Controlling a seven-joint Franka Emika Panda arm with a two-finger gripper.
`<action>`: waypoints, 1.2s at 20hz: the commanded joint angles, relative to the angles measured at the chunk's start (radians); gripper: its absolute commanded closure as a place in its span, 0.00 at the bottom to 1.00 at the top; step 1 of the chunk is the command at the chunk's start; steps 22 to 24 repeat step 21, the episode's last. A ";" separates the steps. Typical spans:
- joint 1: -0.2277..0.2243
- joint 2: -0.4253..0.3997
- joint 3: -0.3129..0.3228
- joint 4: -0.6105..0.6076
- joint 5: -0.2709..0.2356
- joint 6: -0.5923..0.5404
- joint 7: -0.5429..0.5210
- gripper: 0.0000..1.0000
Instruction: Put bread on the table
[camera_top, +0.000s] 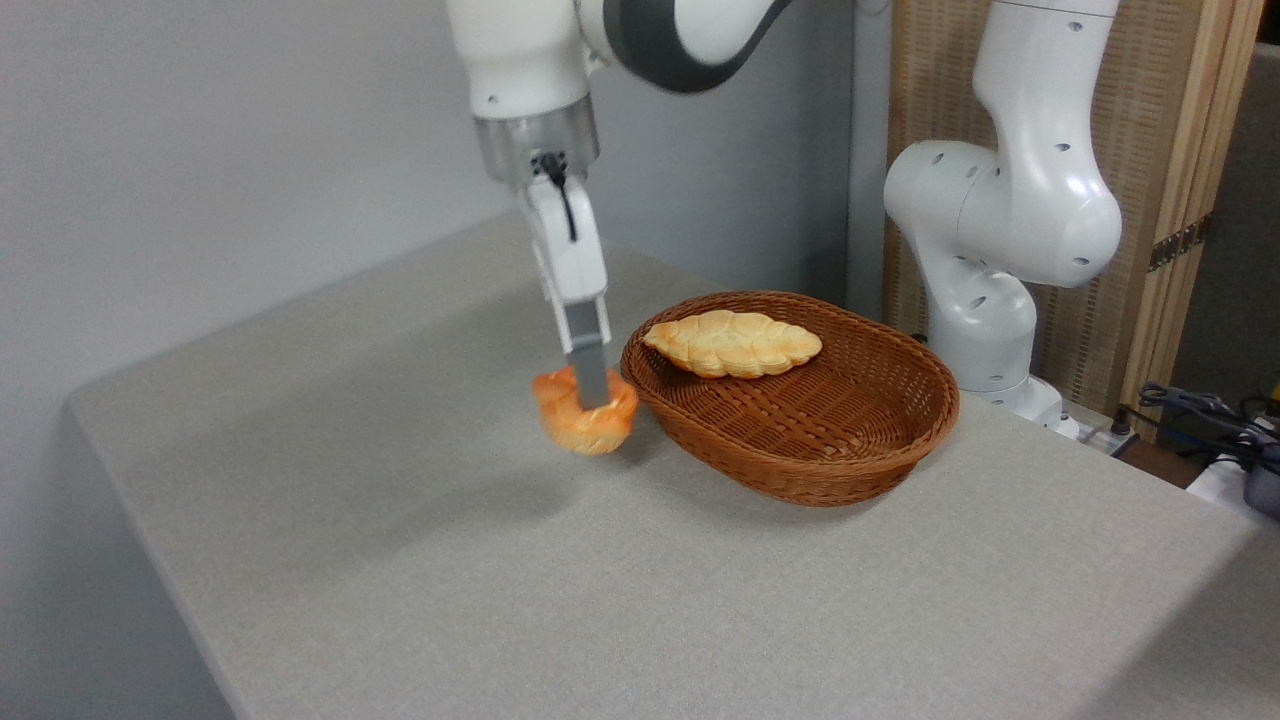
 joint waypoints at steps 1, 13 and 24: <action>-0.005 0.097 0.008 0.013 -0.012 0.099 0.012 0.00; -0.006 0.123 0.005 0.035 -0.017 0.130 -0.018 0.00; -0.006 0.125 0.019 0.306 -0.087 -0.130 -0.314 0.00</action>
